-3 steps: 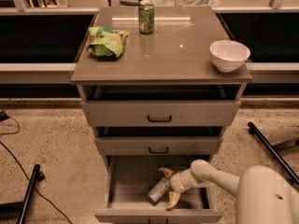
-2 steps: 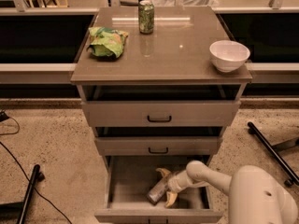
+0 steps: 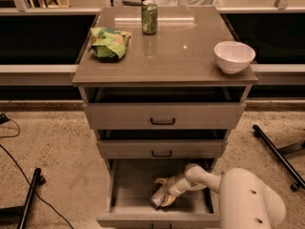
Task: Pick blue plastic bottle from bottom drawer and place on counter
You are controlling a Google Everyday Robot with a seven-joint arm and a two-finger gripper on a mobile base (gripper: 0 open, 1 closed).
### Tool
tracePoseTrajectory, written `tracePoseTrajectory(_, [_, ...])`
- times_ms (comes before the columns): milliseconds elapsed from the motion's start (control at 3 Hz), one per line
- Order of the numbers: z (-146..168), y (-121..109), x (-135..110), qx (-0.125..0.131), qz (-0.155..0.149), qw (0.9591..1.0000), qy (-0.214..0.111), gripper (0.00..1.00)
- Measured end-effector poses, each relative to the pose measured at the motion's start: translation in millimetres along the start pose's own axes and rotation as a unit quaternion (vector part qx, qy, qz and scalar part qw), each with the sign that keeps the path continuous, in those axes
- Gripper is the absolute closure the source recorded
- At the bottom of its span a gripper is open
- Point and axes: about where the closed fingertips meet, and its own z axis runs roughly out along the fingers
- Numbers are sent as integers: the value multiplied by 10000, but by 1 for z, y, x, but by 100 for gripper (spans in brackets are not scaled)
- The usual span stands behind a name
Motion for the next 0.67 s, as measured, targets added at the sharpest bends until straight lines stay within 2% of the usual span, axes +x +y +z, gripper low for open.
tracePoseTrajectory(333, [7, 2, 10, -96, 22, 9999, 45, 42])
tracePoseTrajectory(667, [8, 2, 7, -168, -33, 9998, -74, 55])
